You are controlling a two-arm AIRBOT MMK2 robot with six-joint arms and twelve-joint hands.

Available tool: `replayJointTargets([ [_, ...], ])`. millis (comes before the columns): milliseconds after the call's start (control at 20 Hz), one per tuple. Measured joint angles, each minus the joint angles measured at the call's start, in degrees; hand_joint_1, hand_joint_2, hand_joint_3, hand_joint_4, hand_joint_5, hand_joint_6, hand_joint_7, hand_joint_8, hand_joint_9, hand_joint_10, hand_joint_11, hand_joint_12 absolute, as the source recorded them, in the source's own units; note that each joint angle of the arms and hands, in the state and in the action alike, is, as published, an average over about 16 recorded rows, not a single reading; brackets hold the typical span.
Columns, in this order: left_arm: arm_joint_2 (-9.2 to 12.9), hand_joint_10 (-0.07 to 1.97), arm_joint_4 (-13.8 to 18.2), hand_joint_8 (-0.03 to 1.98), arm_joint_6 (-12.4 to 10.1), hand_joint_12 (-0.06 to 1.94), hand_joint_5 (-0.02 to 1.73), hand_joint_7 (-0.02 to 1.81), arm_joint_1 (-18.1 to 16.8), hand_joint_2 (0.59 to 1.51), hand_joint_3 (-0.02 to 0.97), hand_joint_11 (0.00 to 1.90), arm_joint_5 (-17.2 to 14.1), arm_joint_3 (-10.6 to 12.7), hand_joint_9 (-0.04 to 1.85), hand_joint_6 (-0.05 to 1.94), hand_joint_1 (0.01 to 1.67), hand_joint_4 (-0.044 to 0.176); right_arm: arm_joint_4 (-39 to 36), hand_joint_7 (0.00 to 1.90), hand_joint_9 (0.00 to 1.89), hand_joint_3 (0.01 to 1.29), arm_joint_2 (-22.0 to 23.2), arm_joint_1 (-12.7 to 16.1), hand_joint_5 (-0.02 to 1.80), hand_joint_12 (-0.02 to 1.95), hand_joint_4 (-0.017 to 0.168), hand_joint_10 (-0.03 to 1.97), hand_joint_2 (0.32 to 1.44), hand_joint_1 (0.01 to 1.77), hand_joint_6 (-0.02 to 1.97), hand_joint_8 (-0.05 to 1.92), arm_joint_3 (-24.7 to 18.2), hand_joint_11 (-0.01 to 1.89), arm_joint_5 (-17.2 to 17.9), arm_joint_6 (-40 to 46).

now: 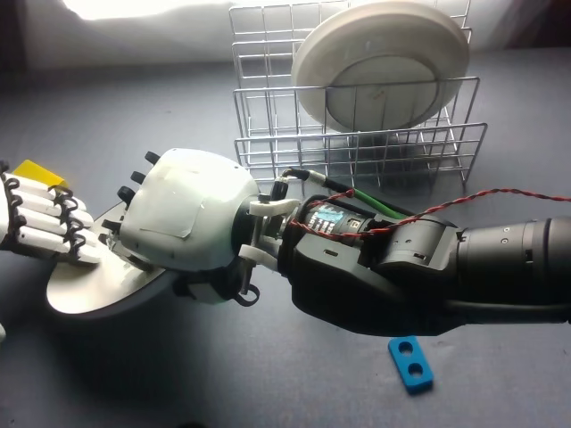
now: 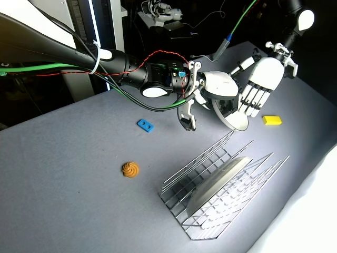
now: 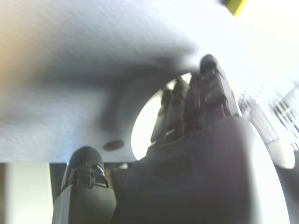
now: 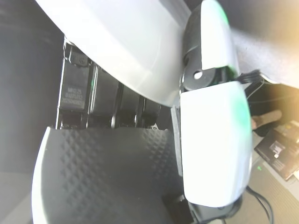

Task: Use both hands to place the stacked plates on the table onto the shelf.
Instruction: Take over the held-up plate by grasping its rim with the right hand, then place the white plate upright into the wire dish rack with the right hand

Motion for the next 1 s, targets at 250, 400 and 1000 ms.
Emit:
replayJointTargets([
  [250, 0.5, 0.0, 1.4, 0.0, -1.8, 0.08, 0.08, 0.08, -5.2, 1.125, 0.012, 0.03, -1.1, 0.5, 0.06, 0.01, 0.02, 0.002, 0.2, 1.06, 1.12, 0.01, 1.0, -0.1, 0.88, 1.17, -0.008, 0.86, 0.96, 1.2, 0.83, 0.62, -1.2, 1.0, 0.1, 0.1],
  [400, 0.9, 0.01, 1.8, 0.0, -2.7, 0.09, 0.08, 0.09, -7.7, 1.126, 0.012, 0.03, -1.8, 0.7, 0.06, 0.01, 0.02, 0.004, 0.4, 1.06, 1.1, 0.01, 2.5, -0.1, 0.89, 1.18, -0.008, 0.99, 0.96, 1.22, 0.82, 0.62, -3.1, 0.98, 0.0, 0.3],
  [1000, 1.7, 0.01, 2.7, 0.0, -3.9, 0.13, 0.08, 0.09, -11.7, 1.131, 0.013, 0.02, -2.8, 1.1, 0.07, 0.01, 0.02, 0.005, 1.4, 1.11, 1.09, 0.01, 14.9, 1.9, 0.95, 1.17, -0.005, 1.02, 0.96, 1.29, 0.82, 0.64, -17.8, 0.97, -1.8, 1.0],
])
